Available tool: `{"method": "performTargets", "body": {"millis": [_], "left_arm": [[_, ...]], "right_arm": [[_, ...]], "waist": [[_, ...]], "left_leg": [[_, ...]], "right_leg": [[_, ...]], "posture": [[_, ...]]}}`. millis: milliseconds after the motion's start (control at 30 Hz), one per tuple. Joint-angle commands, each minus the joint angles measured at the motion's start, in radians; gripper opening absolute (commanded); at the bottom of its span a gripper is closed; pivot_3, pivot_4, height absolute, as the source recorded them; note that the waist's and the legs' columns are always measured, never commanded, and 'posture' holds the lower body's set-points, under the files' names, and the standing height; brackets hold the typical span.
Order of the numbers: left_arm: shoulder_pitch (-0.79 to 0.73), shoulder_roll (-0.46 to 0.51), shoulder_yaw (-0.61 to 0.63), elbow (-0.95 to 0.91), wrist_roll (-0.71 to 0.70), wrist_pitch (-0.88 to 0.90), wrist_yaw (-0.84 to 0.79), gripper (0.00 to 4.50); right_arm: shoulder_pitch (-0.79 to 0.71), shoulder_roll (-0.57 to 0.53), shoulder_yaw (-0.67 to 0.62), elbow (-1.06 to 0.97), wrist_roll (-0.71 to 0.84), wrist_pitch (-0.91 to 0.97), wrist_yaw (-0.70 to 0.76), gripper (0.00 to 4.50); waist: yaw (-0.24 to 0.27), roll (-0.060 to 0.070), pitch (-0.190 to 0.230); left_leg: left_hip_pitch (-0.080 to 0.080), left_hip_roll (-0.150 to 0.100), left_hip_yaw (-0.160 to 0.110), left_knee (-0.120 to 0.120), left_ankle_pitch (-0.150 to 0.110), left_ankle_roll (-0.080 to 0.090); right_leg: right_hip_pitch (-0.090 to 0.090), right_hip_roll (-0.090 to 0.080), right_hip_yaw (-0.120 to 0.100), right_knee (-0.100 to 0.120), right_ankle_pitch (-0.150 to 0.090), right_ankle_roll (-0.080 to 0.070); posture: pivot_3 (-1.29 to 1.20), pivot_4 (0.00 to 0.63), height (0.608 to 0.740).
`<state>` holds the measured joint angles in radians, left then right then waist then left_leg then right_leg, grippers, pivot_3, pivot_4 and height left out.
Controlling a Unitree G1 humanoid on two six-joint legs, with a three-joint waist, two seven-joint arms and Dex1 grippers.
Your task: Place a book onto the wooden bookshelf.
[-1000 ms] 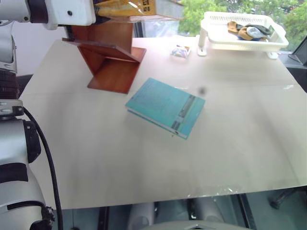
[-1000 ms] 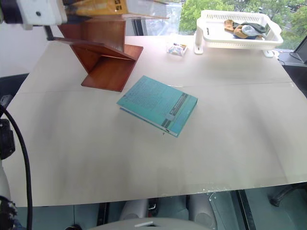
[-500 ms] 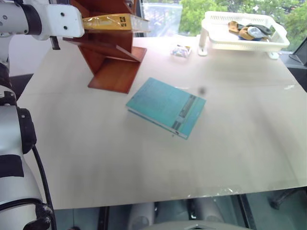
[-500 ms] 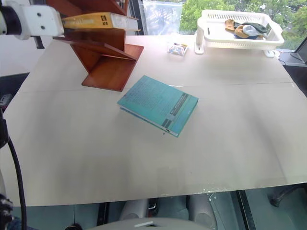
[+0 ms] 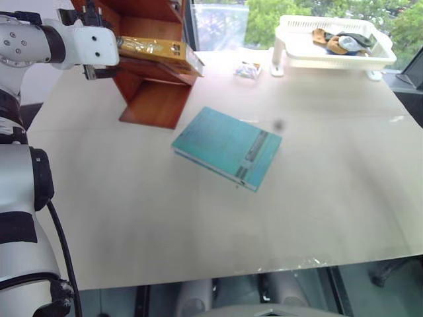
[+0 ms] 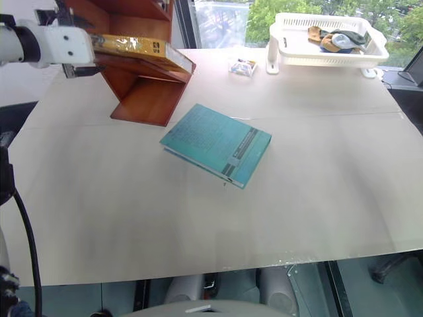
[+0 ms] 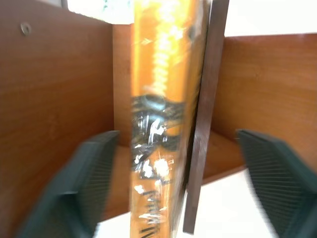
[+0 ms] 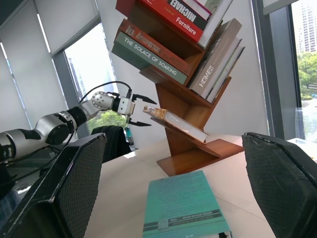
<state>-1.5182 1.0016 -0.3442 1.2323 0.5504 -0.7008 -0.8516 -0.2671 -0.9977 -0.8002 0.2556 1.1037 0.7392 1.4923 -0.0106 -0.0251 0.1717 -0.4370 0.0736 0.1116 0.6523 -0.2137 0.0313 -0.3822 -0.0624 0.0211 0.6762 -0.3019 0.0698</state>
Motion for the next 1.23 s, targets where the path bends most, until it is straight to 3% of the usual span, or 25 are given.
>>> {"method": "performTargets", "body": {"millis": [33,133,233,433,567,700,867,1033,1233], "left_arm": [[-0.047,0.033,0.002,-0.002,0.019,0.007,0.037,4.41],[-0.051,0.038,0.033,-0.006,-0.023,0.002,0.016,4.41],[-0.059,0.020,0.155,-0.030,-0.194,-0.009,-0.066,4.41],[0.044,0.042,0.337,-0.178,-0.478,0.191,-0.334,4.41],[0.303,0.046,0.495,-0.480,-0.730,0.548,-0.426,4.41],[0.717,0.082,0.646,-0.881,-0.935,0.970,-0.432,4.41],[1.196,0.030,0.792,-1.272,-1.051,1.297,-0.315,4.41],[1.464,-0.051,0.853,-1.405,-1.032,1.354,-0.192,4.41],[1.563,-0.096,0.869,-1.429,-1.042,1.350,-0.137,4.41]], "right_arm": [[-0.005,0.000,-0.024,-0.025,0.011,-0.007,-0.002,4.50],[-0.005,0.003,-0.025,-0.032,0.013,-0.005,-0.009,4.50],[-0.001,0.011,-0.027,-0.043,0.018,0.001,-0.029,4.50],[0.052,0.005,-0.050,-0.092,0.027,0.039,-0.058,4.50],[0.161,-0.003,-0.068,-0.129,-0.013,0.041,-0.041,4.50],[0.269,0.000,-0.045,-0.160,-0.084,-0.004,-0.014,4.50],[0.352,0.017,0.040,-0.132,-0.277,-0.192,-0.007,4.50],[0.342,0.062,0.118,-0.046,-0.447,-0.428,-0.056,4.50],[0.342,0.077,0.160,-0.030,-0.513,-0.520,-0.091,4.50]], "waist": [[0.001,0.000,0.000],[0.001,0.000,0.000],[0.000,0.000,0.000],[-0.001,0.001,0.000],[-0.004,0.003,-0.002],[-0.009,0.003,-0.002],[-0.007,0.002,-0.002],[-0.003,0.004,-0.005],[0.000,0.004,-0.005]], "left_leg": [[0.000,0.000,0.000,0.000,0.000,0.000],[-0.001,0.000,0.000,0.001,0.000,0.000],[-0.001,0.000,0.000,0.001,0.000,0.000],[-0.002,0.000,0.000,0.001,0.002,-0.003],[-0.001,0.001,0.000,0.001,0.002,-0.003],[-0.001,0.001,-0.004,0.003,0.002,-0.003],[0.005,0.002,-0.006,0.002,0.000,0.001],[0.009,0.001,-0.006,0.001,-0.001,0.001],[0.007,0.001,-0.005,0.002,0.000,0.000]], "right_leg": [[0.000,0.000,0.000,0.000,0.000,0.000],[-0.001,0.000,0.000,0.001,0.000,0.000],[-0.002,0.000,0.000,0.001,0.000,0.000],[-0.003,0.000,0.000,0.002,0.000,0.000],[-0.003,0.000,0.000,0.004,0.000,0.000],[-0.001,0.000,0.001,0.004,0.000,0.000],[0.004,0.000,0.000,0.003,0.000,0.000],[0.007,-0.001,0.000,0.004,0.000,0.000],[0.006,-0.001,-0.002,0.004,0.000,-0.001]], "posture": [[0.00,0.150,0.740],[0.00,0.150,0.740],[0.00,0.150,0.740],[0.00,0.150,0.740],[0.00,0.150,0.740],[0.00,0.150,0.740],[0.00,0.150,0.740],[0.00,0.150,0.740],[0.00,0.150,0.740]]}}
